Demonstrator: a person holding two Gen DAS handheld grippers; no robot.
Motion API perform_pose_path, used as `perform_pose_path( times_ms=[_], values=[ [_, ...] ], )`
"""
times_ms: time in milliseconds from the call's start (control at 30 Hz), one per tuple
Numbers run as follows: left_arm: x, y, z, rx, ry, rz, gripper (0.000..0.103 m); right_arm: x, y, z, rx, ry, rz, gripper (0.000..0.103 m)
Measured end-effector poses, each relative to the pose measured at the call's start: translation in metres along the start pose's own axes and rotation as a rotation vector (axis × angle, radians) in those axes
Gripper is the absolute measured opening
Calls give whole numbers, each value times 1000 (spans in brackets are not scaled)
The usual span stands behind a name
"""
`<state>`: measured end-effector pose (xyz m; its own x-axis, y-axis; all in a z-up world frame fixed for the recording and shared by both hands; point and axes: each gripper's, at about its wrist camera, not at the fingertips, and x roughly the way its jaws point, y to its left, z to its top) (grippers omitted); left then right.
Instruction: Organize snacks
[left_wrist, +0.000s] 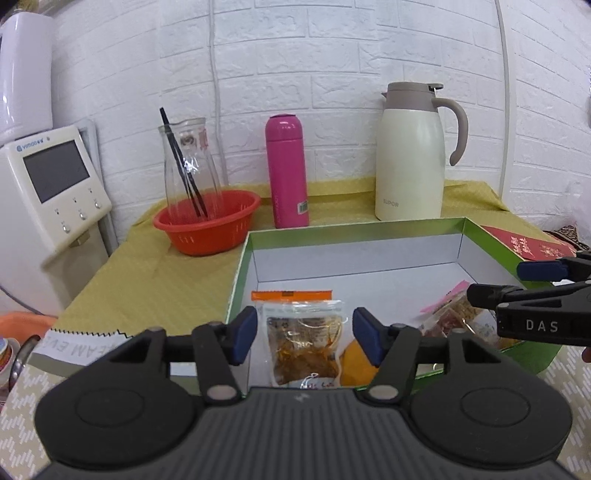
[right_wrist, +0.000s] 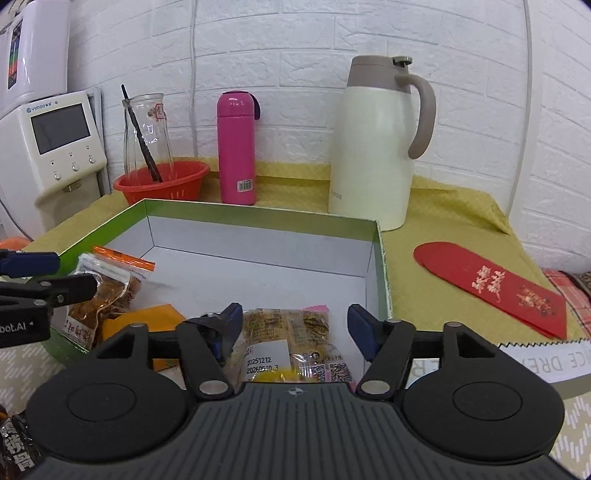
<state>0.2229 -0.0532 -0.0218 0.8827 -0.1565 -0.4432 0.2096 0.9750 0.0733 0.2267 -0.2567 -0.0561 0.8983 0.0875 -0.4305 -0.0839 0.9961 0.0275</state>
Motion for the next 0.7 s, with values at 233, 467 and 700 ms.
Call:
perform_pose_path(
  times_ms=[233, 467, 700],
  values=[
    [-36, 11, 8, 15, -68, 54, 71, -58, -13, -1, 76, -139, 57, 103],
    [-77, 23, -13, 28, -42, 51, 101, -108, -10, -34, 42, -87, 261, 103],
    [-97, 34, -52, 10, 16, -20, 102, -102, 10, -59, -31, 24, 258, 103]
  ],
)
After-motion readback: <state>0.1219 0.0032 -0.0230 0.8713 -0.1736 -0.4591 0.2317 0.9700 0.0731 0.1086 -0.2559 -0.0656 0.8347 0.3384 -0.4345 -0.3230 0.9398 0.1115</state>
